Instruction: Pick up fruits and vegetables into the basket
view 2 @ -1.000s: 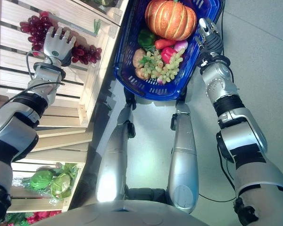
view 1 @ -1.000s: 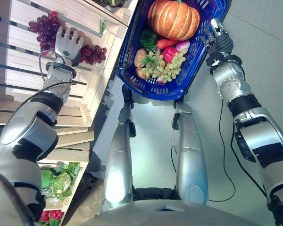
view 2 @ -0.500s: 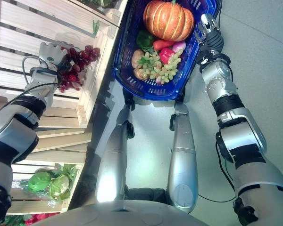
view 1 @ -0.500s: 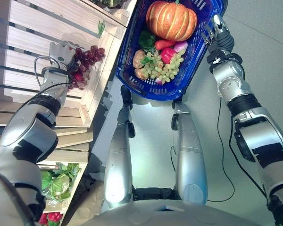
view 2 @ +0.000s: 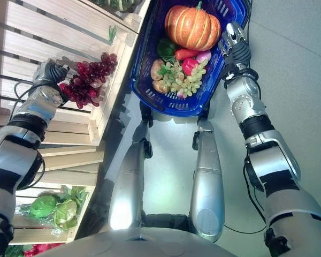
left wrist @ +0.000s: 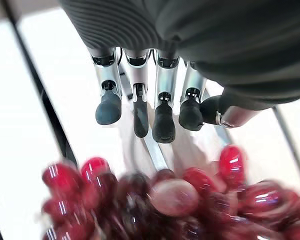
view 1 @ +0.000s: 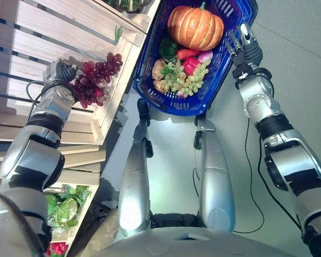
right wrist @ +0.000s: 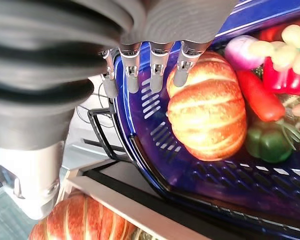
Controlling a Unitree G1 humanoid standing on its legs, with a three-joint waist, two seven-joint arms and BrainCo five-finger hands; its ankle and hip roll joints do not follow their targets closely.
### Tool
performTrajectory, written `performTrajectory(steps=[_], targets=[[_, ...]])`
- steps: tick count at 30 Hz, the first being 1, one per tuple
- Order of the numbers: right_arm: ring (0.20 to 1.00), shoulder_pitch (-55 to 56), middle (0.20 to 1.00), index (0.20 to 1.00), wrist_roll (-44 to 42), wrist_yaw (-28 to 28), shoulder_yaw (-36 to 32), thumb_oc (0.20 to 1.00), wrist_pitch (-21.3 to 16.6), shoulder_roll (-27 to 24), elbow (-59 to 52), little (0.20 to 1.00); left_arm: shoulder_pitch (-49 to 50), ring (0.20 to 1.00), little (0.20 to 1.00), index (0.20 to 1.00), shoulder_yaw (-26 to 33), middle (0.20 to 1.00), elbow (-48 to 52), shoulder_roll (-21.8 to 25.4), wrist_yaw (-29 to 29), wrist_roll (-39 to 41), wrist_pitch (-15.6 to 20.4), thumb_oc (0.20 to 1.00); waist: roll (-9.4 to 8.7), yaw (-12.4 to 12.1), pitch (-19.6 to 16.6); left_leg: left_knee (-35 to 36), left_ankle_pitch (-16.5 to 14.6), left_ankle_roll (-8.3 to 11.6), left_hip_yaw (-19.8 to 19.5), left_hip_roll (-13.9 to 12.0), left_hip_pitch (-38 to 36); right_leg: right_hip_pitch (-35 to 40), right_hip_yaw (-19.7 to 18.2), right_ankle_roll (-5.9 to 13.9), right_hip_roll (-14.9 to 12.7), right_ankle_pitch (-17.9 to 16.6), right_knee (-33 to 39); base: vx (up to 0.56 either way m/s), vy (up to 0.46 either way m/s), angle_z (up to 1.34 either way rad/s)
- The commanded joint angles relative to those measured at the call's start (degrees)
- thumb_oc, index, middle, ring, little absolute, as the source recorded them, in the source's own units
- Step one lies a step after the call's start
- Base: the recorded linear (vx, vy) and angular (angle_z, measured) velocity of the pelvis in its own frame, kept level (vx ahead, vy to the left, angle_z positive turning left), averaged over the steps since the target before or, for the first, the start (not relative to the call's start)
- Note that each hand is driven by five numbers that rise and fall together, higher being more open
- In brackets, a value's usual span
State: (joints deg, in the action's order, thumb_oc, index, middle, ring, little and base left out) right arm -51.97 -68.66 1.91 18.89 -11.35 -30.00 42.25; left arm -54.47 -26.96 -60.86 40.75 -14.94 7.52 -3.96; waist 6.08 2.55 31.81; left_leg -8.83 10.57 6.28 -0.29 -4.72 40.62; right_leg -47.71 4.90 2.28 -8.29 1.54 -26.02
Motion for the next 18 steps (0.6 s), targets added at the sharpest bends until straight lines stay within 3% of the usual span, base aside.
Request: performTrajectory(steps=[1, 6, 7, 8, 14, 18], targets=[[1.0, 2.61, 1.0, 1.0, -0.32, -1.7, -2.74, 1.0, -2.61, 1.2, -4.02, 1.0, 2.03, 0.2, 0.2, 0.2, 5.11, 0.2, -0.32, -0.44, 1.31, 6.11, 3.63, 0.2, -2.04, -1.17, -2.02, -4.95, -5.52, -3.29, 3.16, 5.0, 0.97, 4.55, 3.15, 0.12, 3.93, -0.57, 5.28, 0.0, 0.0, 0.0], [1.0, 2.65, 1.0, 1.0, -0.53, -1.34, -2.35, 1.0, -2.21, 1.01, -4.62, 1.0, 3.31, 0.2, 0.2, 0.2, 4.4, 0.2, -0.1, -1.11, -0.54, 2.44, 3.61, 0.2, -2.28, -1.07, -2.02, -5.0, -5.4, -3.26, 3.18, 4.82, 1.01, 4.52, 2.98, 0.02, 4.27, -0.58, 5.12, 0.0, 0.0, 0.0], [1.0, 2.56, 1.0, 1.0, -0.87, -1.41, -2.03, 1.0, -2.26, 0.86, -4.59, 1.0, 3.25, 0.711, 0.711, 0.711, 3.94, 0.711, -0.16, -1.22, -0.72, 0.78, 4.0, 0.711, -2.35, -1.01, -2.02, -5.07, -5.43, -3.26, 3.25, 4.76, 1.03, 4.49, 2.9, -0.04, 4.37, -0.53, 5.05, 0.0, 0.0, 0.0], [1.0, 2.44, 1.0, 1.0, -1.09, -1.53, -1.83, 1.0, -2.29, 0.74, -4.5, 1.0, 3.12, 1.0, 1.0, 1.0, 3.44, 1.0, -0.27, -1.25, -1.08, -0.07, 3.96, 1.0, -2.4, -0.97, -2.02, -5.13, -5.43, -3.24, 3.28, 4.71, 1.08, 4.43, 2.87, -0.05, 4.42, -0.51, 4.99, 0.0, 0.0, 0.0], [1.0, 2.74, 1.0, 1.0, -1.98, -1.67, -1.0, 1.0, -2.71, 0.58, -5.28, 1.0, 1.93, 1.0, 1.0, 1.0, -1.21, 1.0, 0.47, -1.44, -5.1, -9.52, 0.95, 1.0, -2.73, -0.74, -2.02, -5.18, -5.35, -3.33, 3.34, 4.56, 1.44, 4.15, 2.79, 0.03, 4.54, -0.75, 4.94, 0.0, 0.0, 0.0], [1.0, 2.45, 1.0, 1.0, -2.57, -1.46, -0.36, 1.0, -2.78, 0.42, -5.57, 1.0, 0.87, 1.0, 1.0, 1.0, -4.41, 1.0, 0.58, -0.75, -11.43, -16.98, -2.64, 1.0, -2.99, -0.71, -2.02, -5.15, -5.26, -3.33, 3.42, 4.51, 1.56, 4.12, 2.79, 0.02, 4.64, -0.98, 5.18, 0.0, 0.0, 0.0]])
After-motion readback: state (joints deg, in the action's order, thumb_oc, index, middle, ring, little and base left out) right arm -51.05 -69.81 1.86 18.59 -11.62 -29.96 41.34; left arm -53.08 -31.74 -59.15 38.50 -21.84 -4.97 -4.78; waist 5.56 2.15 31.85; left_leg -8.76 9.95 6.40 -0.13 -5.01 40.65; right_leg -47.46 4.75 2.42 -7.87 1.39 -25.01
